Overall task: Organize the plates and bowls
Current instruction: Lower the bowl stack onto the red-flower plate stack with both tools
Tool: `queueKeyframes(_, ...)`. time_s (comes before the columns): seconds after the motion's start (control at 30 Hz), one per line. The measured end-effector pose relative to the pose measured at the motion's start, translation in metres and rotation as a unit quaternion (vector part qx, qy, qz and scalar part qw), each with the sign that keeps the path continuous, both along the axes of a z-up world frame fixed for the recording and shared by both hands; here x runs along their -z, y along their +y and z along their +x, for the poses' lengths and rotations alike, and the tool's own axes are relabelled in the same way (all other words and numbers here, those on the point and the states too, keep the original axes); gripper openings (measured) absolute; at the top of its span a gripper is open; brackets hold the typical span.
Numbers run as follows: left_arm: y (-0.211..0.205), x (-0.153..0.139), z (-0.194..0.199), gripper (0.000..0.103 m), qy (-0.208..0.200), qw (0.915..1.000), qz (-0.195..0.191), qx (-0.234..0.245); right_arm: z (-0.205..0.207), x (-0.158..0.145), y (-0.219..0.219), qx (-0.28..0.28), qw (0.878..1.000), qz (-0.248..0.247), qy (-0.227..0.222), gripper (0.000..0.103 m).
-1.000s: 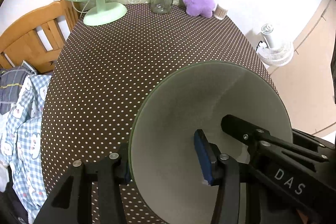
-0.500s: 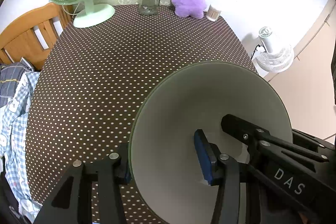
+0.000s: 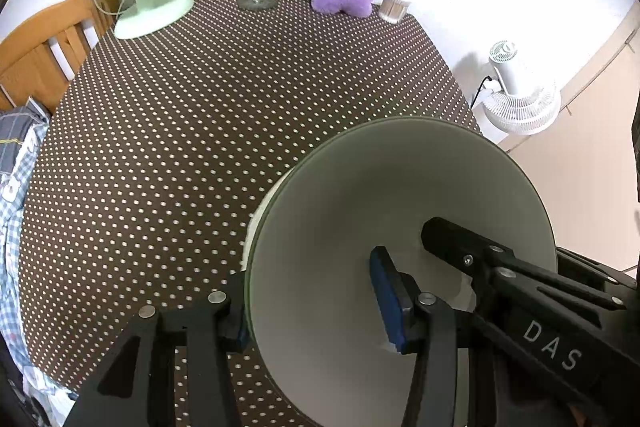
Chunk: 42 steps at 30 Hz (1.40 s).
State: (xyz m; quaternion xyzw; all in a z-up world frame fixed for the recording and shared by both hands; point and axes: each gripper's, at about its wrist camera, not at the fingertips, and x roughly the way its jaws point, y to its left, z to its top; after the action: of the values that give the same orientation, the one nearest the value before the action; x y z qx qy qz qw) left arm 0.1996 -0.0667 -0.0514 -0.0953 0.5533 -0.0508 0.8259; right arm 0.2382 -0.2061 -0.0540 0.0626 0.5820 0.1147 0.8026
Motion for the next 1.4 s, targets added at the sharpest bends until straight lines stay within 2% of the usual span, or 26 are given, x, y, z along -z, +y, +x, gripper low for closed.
queueKeyframes(0.33,-0.014,0.018,0.008,0.049,0.026,0.9996,-0.008,-0.008,0.013,0.019,-0.016,-0.004,1.0,-0.006,0.026,0.034)
queueKeyframes(0.83,-0.02,0.021,0.015,0.048,0.019,0.9998,-0.007,-0.004,0.025,0.021,-0.024,-0.003,1.0,-0.014,0.027,0.034)
queueKeyframes(1.07,-0.026,0.019,0.014,0.047,0.013,0.9998,0.015,0.002,0.023,0.023,-0.027,0.004,1.0,-0.008,0.02,0.037)
queueKeyframes(1.17,-0.027,0.016,0.013,0.054,0.003,0.9996,0.029,-0.002,0.021,0.019,-0.027,0.003,1.0,-0.017,0.007,0.037)
queueKeyframes(1.23,-0.027,0.014,0.012,0.065,-0.001,0.9992,0.039,-0.007,0.021,0.017,-0.028,0.003,1.0,-0.021,-0.001,0.037)
queueKeyframes(1.27,-0.026,0.014,0.011,0.067,0.0,0.999,0.044,-0.01,0.02,0.017,-0.029,0.004,1.0,-0.022,-0.003,0.038)
queueKeyframes(1.3,-0.026,0.014,0.01,0.071,0.0,0.9988,0.047,-0.012,0.019,0.016,-0.03,0.006,1.0,-0.025,-0.004,0.04)
queueKeyframes(1.37,-0.025,0.012,0.008,0.077,-0.004,0.9985,0.053,-0.013,0.016,0.013,-0.032,0.007,1.0,-0.023,-0.015,0.052)
queueKeyframes(1.4,-0.026,0.01,0.007,0.078,-0.008,0.9983,0.055,-0.014,0.014,0.01,-0.031,0.006,1.0,-0.021,-0.022,0.065)
